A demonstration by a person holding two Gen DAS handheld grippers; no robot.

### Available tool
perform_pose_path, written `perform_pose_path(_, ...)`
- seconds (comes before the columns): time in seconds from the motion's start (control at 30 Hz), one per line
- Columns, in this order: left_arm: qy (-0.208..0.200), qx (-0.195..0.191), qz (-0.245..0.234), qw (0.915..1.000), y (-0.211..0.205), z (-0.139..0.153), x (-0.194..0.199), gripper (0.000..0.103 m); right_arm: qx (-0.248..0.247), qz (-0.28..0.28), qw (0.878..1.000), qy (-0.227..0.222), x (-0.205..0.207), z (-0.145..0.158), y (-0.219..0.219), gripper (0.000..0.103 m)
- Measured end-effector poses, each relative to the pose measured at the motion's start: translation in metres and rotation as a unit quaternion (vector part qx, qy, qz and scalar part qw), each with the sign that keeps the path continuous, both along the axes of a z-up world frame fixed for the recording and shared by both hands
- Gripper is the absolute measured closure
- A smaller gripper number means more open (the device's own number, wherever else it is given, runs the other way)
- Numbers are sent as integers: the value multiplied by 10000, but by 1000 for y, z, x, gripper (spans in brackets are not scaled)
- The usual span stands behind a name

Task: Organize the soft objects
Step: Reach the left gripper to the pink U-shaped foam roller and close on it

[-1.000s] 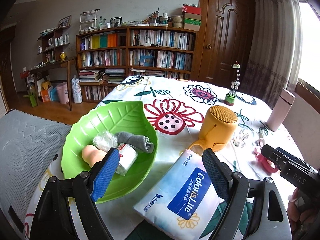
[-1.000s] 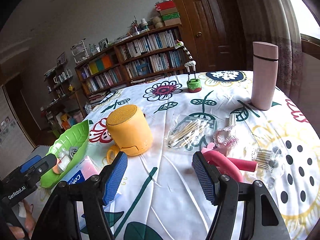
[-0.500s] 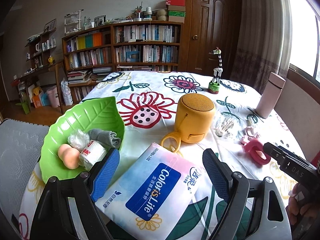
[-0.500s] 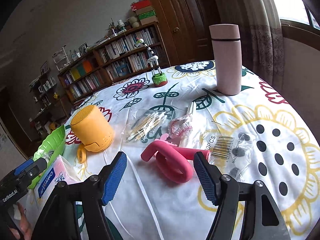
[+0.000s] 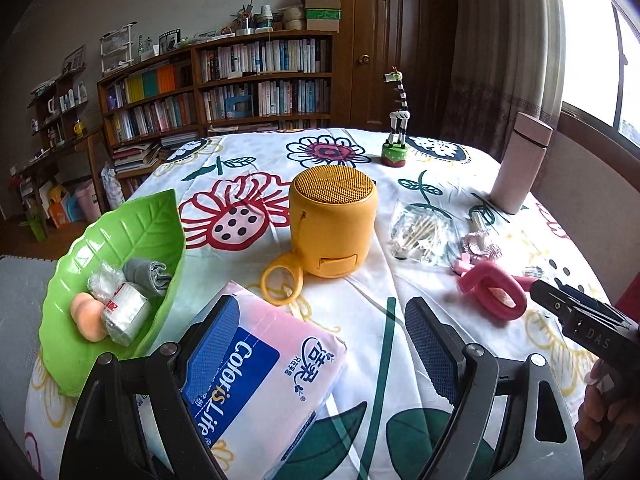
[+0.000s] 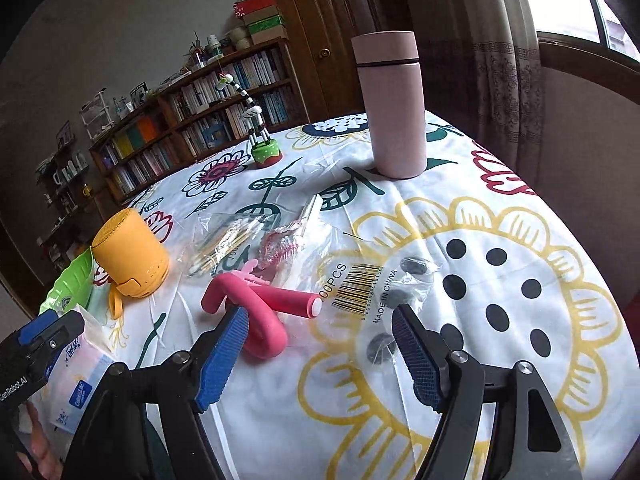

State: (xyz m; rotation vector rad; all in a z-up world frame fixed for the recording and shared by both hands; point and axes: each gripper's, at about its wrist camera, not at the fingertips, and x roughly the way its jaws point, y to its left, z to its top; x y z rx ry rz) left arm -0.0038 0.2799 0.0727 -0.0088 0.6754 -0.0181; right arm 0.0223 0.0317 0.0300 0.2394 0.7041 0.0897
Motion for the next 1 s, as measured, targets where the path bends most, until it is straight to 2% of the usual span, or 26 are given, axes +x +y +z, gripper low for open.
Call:
perform_pose_path(0.3,92,62,-208,9997,-20,-4,10,17,81,-41,9999,88,3,-7,-8,25)
perform_pose_path(0.5,156,57,-478,9987,-32,-4,13,17,-41,-280,9996,52,2,-4,-23,25)
perform_pose_path(0.63,355,-196,-665,9970,-38,-9,20,17,-161,-452,9988,42,0,-2,-37,25)
perform_pose_path(0.77,528,-451,-779,9945,-46,-13,26,17,-167,-583,9981,74,3,-5,-52,20)
perform_pose_path(1.0,729,-1139,-1151,9841,-66,-16,38,15,42,-587,9982,131,5,-9,-61,17)
